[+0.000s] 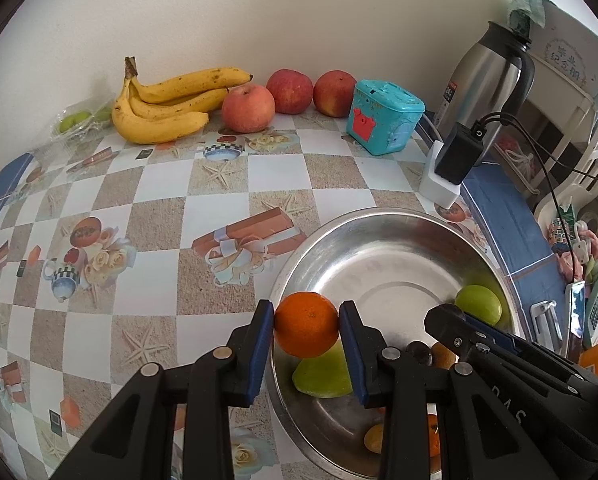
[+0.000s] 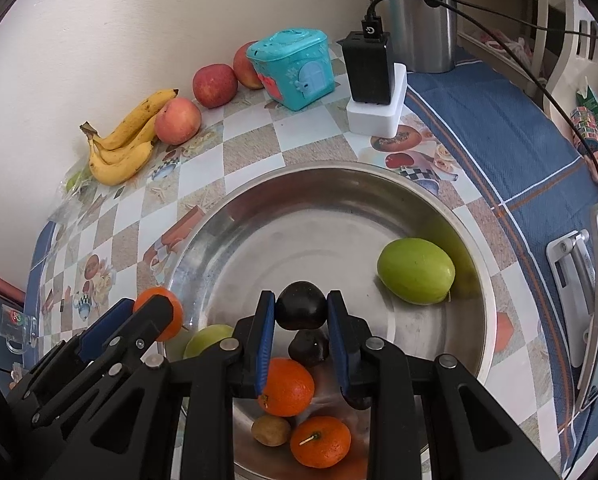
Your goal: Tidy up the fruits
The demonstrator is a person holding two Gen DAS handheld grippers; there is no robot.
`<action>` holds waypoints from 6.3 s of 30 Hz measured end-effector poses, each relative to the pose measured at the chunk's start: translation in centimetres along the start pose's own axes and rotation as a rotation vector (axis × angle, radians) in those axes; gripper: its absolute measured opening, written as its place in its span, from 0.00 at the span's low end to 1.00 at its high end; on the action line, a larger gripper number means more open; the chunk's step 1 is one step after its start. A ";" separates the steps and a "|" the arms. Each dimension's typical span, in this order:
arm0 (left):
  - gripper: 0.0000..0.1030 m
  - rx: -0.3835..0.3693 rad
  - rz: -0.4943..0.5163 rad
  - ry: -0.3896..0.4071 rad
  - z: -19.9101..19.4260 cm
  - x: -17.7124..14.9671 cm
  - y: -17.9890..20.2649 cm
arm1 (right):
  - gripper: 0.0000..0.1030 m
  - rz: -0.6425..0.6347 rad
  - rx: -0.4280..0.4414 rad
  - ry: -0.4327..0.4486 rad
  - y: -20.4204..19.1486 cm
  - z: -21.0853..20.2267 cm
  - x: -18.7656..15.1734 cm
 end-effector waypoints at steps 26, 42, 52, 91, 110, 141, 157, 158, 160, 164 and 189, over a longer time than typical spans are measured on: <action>0.48 0.077 -0.096 -0.069 1.1 0.1 -2.3 | 0.34 0.027 -0.004 -0.012 0.2 0.0 -0.1; 0.74 0.356 -0.268 -0.210 3.1 -1.6 -9.2 | 0.45 -0.010 0.001 -0.028 -1.6 0.7 -0.2; 0.95 0.433 -0.257 -0.208 3.2 -1.8 -10.6 | 0.81 -0.067 -0.023 -0.010 -2.9 1.0 -0.1; 1.00 0.548 -0.193 -0.182 1.1 -3.2 -13.7 | 0.99 -0.187 -0.058 0.003 -4.9 0.3 -1.7; 1.00 0.457 -0.237 -0.263 -1.3 -7.2 -15.7 | 0.99 -0.202 -0.049 -0.018 -6.4 -1.6 -5.3; 1.00 0.421 -0.237 -0.271 -5.2 -9.6 -16.0 | 0.99 -0.181 -0.049 -0.018 -5.8 -4.1 -8.9; 1.00 0.429 -0.219 -0.279 -5.2 -9.8 -15.9 | 0.99 -0.204 -0.048 -0.025 -6.3 -4.3 -9.0; 1.00 0.428 -0.220 -0.281 -5.2 -9.8 -15.9 | 0.99 -0.205 -0.047 -0.024 -6.3 -4.3 -9.0; 1.00 0.427 -0.223 -0.286 -5.1 -9.8 -15.9 | 0.99 -0.206 -0.048 -0.024 -6.4 -4.3 -8.9; 1.00 0.427 -0.222 -0.287 -5.1 -9.8 -15.9 | 0.99 -0.208 -0.049 -0.027 -6.4 -4.3 -8.9; 1.00 0.426 -0.196 -0.285 -5.2 -9.5 -15.3 | 0.99 -0.225 -0.047 -0.026 -6.6 -4.4 -8.7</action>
Point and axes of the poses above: each gripper's, at about its wrist camera, not at the fingertips, and z roughly the way its jaws point, y to its right, x to its top, the point moved 3 cm from there along z, roughly the way its jaws point, and after that the axes turned 10 degrees about x, right-handed, at the moved point
